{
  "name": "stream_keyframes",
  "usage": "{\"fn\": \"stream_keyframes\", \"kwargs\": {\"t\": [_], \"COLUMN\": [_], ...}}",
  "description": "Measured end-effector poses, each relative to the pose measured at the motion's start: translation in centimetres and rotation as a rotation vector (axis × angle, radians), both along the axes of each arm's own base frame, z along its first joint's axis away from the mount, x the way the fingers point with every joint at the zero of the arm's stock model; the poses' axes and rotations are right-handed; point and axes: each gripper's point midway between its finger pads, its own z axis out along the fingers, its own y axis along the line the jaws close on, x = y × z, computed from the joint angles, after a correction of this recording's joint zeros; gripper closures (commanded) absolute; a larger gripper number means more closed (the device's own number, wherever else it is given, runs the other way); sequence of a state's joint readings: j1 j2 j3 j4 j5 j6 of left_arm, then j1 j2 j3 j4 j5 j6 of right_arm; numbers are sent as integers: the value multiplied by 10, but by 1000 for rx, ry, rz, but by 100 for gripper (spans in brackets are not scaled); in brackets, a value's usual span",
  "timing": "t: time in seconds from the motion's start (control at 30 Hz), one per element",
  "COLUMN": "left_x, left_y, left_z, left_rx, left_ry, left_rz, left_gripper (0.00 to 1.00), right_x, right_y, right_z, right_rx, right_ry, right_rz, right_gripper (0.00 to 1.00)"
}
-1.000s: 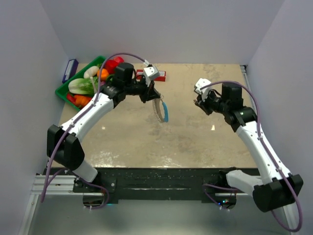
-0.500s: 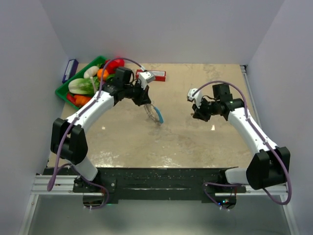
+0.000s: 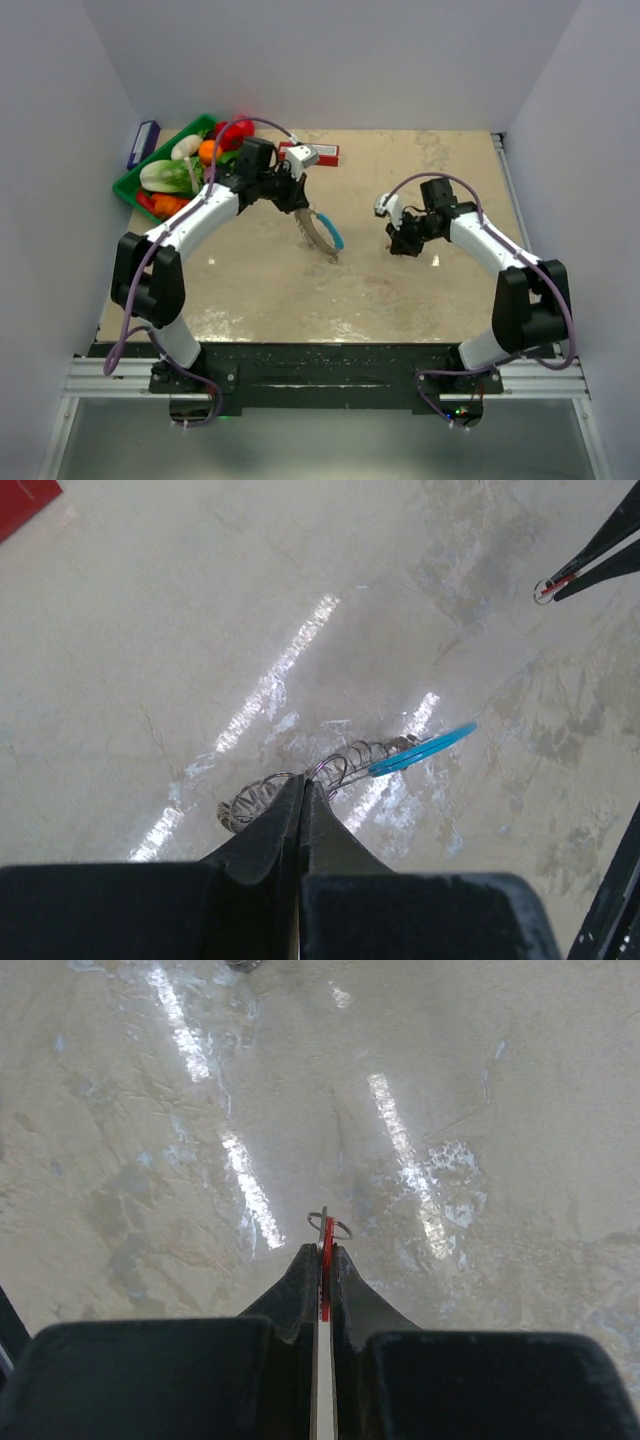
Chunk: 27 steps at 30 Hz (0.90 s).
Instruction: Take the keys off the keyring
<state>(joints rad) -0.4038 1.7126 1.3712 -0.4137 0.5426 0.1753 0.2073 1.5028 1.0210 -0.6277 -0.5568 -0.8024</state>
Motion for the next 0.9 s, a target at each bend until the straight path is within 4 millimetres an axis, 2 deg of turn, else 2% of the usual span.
{"fn": "stream_keyframes", "kwargs": {"t": [0.13,0.17,0.23,0.33,0.43,0.57,0.63,0.73,0.9], "left_x": [21,24,23,17,7,4,5,5,4], "left_y": [-7,-6,-4,2,8,10,10,10,10], "left_z": [-6,-14,-39,-91,-121,-127,-126,-127,-128], "left_rx": [-7,6,41,112,162,172,171,171,172], "left_ry": [-37,-24,33,157,241,258,255,255,257], "left_rz": [9,16,24,35,42,43,43,43,43], "left_gripper": [100,100,100,100,100,98,88,79,69], "right_x": [11,13,17,23,28,35,40,45,46], "right_y": [-1,-1,-2,-2,-4,-6,-6,-7,-8], "right_z": [-20,-24,-32,-47,-58,-63,-62,-62,-62], "right_rx": [-16,-18,-28,-40,-54,-68,-68,-73,-77], "right_ry": [29,32,39,63,84,85,73,60,55], "right_rz": [-28,-33,-48,-71,-98,-128,-137,-149,-159], "right_gripper": [100,100,100,100,100,94,89,84,67]}}
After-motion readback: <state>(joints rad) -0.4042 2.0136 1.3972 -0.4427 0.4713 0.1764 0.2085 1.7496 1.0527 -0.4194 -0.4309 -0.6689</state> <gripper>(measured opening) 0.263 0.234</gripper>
